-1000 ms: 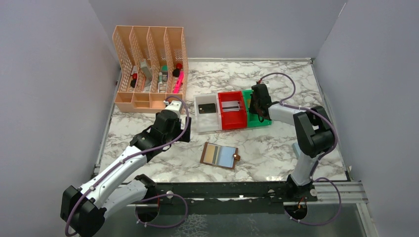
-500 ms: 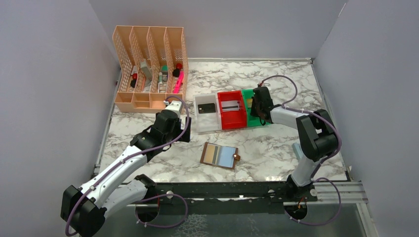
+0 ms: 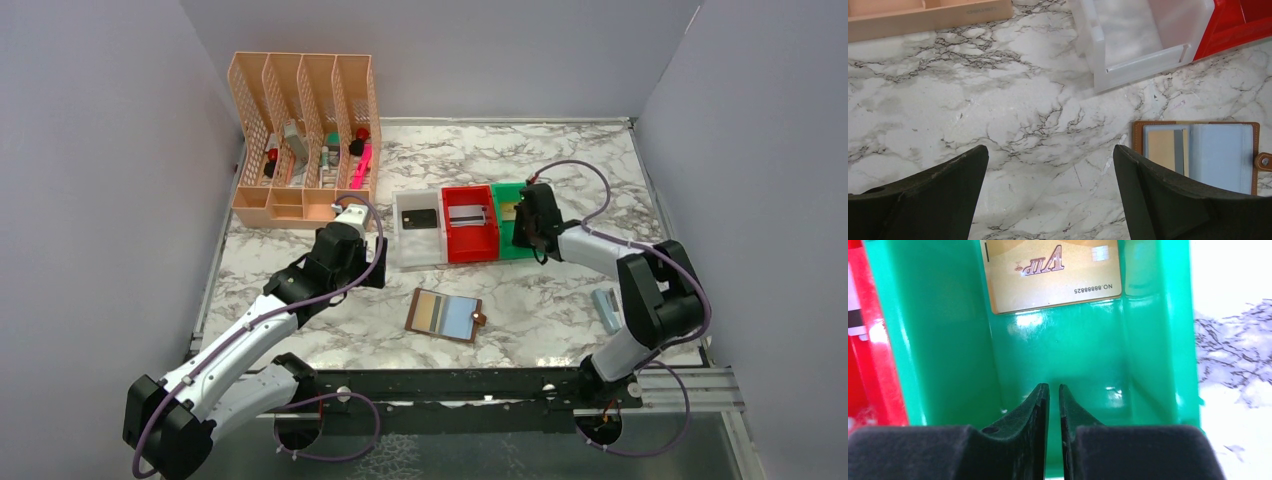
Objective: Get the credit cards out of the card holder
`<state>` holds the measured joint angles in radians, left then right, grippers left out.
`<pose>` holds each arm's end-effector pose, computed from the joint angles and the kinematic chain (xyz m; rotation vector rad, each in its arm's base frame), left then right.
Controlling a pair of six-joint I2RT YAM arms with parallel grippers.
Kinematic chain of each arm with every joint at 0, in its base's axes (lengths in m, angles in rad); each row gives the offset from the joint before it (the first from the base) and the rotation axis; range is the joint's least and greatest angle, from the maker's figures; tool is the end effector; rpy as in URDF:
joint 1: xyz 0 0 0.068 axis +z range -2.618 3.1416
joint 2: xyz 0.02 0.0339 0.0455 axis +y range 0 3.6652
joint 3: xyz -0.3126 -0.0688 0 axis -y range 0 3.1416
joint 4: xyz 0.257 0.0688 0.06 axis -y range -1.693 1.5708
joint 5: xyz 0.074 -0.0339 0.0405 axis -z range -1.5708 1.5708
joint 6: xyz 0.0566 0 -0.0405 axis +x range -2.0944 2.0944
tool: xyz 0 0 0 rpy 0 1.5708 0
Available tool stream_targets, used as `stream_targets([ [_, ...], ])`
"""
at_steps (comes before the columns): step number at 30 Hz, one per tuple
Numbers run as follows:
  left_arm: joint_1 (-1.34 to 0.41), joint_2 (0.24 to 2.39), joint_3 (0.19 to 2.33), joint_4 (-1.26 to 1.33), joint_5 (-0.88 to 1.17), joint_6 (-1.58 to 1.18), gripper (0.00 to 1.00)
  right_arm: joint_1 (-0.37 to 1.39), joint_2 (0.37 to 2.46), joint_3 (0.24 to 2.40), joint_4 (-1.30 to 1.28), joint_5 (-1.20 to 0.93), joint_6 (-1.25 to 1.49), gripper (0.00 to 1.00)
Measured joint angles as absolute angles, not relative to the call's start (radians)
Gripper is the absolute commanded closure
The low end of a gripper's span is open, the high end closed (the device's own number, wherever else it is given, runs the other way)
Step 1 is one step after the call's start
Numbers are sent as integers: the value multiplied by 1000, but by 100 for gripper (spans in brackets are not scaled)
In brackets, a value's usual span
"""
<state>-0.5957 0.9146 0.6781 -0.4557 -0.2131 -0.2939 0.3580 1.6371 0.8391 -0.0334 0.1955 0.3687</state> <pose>0.1663 -0.0982 0.2768 0.2267 2.2438 -0.2380 0.3320 0.1125 0.1876 0.1033 2.3821 0.1098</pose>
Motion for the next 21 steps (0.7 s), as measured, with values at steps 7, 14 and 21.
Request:
stream_targets([
  [7,-595,915,678,-456,-210,-294,1,358,1424,846,-142,180,357,73],
  [14,-584,916,678,-456,-210,-294,1,381,1159,765,-133,-23,425,72],
  [21,-575,917,678,-457,-210,-295,1,744,1151,700,-141,-47,545,75],
])
